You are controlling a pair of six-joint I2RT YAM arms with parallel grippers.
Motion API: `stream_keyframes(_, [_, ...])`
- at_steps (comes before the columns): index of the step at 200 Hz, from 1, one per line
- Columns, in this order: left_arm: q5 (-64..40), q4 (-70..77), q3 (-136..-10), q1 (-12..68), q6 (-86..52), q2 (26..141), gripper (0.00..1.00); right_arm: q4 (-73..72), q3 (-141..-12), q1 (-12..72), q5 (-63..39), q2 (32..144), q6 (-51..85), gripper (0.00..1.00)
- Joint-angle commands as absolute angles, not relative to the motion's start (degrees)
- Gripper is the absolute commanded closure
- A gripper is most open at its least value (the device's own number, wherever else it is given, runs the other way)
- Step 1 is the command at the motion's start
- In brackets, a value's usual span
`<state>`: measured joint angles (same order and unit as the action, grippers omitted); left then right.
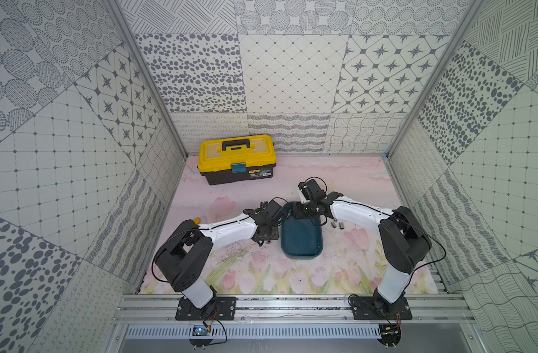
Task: Take out the socket from the storage box
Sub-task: Move the socket head to the center of the board, then pick up the socket head from the storage box.
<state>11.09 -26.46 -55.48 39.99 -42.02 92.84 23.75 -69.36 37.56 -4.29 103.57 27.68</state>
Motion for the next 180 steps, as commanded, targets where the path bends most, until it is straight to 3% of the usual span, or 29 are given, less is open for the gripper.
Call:
stream_keyframes(1, [11.2,-28.2,-55.5,39.1,-42.7,88.6,0.45,21.2,-71.8,38.3,-2.0,105.8,28.5,0.48])
stream_keyframes(90, [7.8,-27.9,-54.9,37.7,-43.0,84.6,0.45,20.9,-74.0,39.6,3.1,109.7,28.8,0.44])
stream_keyframes(180, [7.0,-27.2,-53.4,37.1,-42.6,82.6,0.45,21.3,-75.7,40.7,6.5,112.9,28.8,0.46])
